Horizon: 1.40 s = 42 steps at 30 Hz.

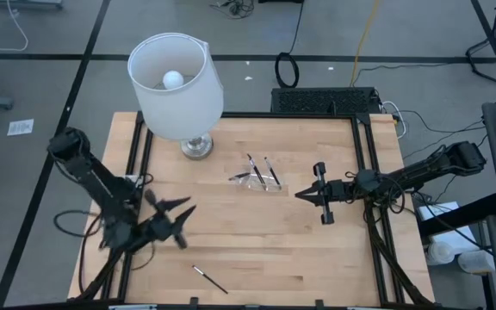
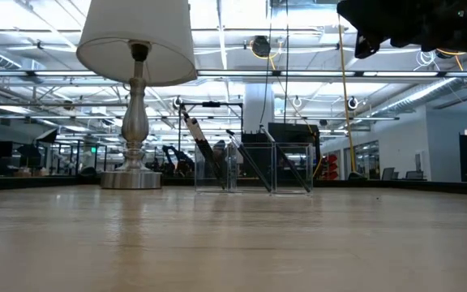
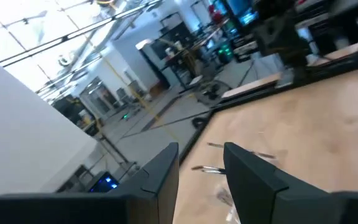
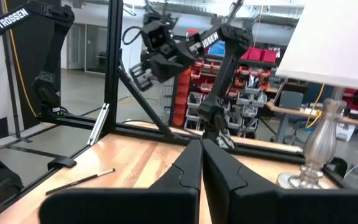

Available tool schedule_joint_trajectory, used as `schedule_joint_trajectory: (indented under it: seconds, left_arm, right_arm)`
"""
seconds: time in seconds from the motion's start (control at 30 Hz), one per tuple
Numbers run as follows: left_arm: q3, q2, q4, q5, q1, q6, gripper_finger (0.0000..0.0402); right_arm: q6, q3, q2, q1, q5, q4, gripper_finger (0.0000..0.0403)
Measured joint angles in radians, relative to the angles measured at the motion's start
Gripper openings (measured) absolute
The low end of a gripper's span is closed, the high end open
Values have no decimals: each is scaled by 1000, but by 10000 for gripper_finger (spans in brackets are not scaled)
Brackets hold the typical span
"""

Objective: Sort items
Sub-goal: Put the eyeshadow brush into the transparent organizer

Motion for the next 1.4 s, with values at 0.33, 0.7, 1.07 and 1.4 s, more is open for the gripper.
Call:
schedule_joint_trajectory:
  seconds: [0.33,0.7,1.07,1.4]
  left_arm:
    - [0,-45,-549,381,-162,-483,130]
    - [-35,-59,-699,1249,96,-629,8]
    - [-92,-25,-601,1201,19,-903,5]
    - [-93,138,-509,1341,-8,-1032,5]
  right_arm:
    - [69,-1,77,0,1,41,0]
    - [33,0,267,0,2,297,0]
    - [60,0,283,0,2,282,0]
    - [113,0,282,0,2,303,0]
